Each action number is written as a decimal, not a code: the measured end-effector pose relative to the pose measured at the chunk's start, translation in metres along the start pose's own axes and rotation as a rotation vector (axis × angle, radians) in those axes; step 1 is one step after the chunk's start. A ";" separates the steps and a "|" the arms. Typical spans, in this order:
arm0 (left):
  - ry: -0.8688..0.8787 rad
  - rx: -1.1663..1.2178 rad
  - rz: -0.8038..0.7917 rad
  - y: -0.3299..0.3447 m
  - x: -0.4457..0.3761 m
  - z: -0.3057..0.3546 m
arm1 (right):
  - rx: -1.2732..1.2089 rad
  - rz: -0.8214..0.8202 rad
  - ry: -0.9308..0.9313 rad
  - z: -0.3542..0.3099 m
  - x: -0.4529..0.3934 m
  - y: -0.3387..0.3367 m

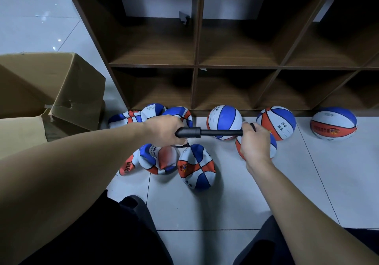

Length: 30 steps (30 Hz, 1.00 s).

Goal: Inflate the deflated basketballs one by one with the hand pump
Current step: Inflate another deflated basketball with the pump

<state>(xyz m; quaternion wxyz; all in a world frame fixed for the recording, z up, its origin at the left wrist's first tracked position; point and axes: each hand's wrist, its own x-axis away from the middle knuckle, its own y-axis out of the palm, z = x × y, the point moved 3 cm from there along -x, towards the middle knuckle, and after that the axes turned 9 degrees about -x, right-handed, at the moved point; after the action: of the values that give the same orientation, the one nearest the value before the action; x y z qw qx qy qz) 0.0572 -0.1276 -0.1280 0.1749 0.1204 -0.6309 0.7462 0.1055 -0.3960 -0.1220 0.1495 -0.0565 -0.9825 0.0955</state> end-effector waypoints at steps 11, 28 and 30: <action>0.022 -0.019 0.003 0.009 0.003 0.017 | 0.106 -0.029 -0.090 0.006 0.028 0.031; 0.093 -0.023 0.009 0.006 -0.005 0.041 | 0.154 -0.165 -0.114 0.012 0.038 0.044; 0.090 -0.003 -0.002 0.006 -0.005 0.035 | 0.181 -0.156 -0.140 0.009 0.033 0.037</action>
<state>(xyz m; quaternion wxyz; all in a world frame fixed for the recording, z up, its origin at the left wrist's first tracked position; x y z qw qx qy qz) 0.0581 -0.1640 -0.1295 0.2041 0.0871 -0.6235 0.7497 0.0746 -0.3572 -0.1291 0.0922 0.0407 -0.9793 0.1755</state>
